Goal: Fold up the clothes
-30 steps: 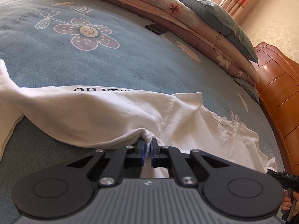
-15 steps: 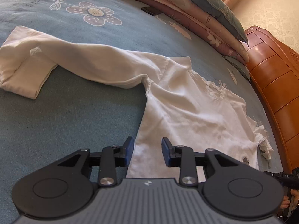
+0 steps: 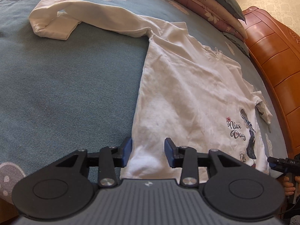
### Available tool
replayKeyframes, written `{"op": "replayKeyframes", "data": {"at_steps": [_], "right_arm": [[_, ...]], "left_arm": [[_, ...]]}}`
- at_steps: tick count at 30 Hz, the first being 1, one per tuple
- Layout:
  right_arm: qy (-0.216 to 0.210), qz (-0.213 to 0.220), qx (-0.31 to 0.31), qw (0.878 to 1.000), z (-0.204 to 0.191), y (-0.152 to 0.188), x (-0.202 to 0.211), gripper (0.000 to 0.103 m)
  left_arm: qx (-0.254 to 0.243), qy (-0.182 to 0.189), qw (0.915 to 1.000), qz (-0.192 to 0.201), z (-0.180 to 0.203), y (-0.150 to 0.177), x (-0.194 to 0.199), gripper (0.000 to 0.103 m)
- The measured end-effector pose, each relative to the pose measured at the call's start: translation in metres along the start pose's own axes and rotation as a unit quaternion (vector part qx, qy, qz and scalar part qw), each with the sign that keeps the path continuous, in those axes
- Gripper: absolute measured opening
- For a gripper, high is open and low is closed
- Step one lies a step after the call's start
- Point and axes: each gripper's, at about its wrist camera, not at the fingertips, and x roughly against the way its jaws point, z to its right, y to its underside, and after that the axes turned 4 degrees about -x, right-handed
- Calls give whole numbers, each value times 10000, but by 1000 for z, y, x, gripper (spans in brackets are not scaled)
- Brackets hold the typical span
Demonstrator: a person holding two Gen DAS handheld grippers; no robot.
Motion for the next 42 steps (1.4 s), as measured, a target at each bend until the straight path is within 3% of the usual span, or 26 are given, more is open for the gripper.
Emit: {"op": "replayKeyframes", "data": {"at_steps": [2,3,4,10,13,16,17,18,19,22,24,26,30,34,36,37,42], "right_arm": [[101,36,16,9999,-2,0,-2,3],[123,56,67,9999,-5,0,-1,3],[128,90,121,9998,-8,-1,1,3],[103,252,617,9977,-35,-10,35,3],[585,-12,464,9972,-24,-12,17,5],[544,-95,97,9984,-3,-6,7,16],[435,-45,22,9990,0,-4,11,20],[394,-3,29,9992,1,-1,15,31],[426,64,109,9990,0,2,20,34],[737,346,480,9955,-13,2,33,34],[651,603,755,9932,-27,-3,40,33],[440,685,993,9917,-43,-10,38,33],[271,183,1415,9894,-75,-12,-8,33],[454,-454,1829,9810,-92,12,-54,33],[509,-453,1975,9779,-94,24,-57,34],[514,-517,2009,9769,-95,28,-54,34],[491,-862,1826,9782,-90,40,-42,36]], "left_arm": [[-111,-203,9997,-37,7,-1,-1,26],[-194,-295,9993,-73,11,-1,0,9],[-224,-333,9992,-76,14,-1,2,3],[-208,-182,9996,-3,26,-4,34,2],[-58,-486,9982,-357,18,0,20,4],[111,-636,9966,-514,6,6,7,8],[141,-573,9971,-471,5,7,10,11],[114,-530,9976,-442,5,7,13,16],[55,-523,9978,-394,6,8,17,28],[-206,-664,9973,-218,14,3,28,31],[-408,-743,9964,-81,23,-1,35,30],[-690,-549,9961,56,40,-8,39,32],[-1367,-123,9904,-155,82,-9,16,35],[-1894,-288,9797,-591,101,5,-16,35],[-1967,-463,9771,-671,97,15,-21,34],[-1959,-512,9769,-680,93,19,-19,39],[-1795,-524,9788,-838,69,37,8,39]]}}
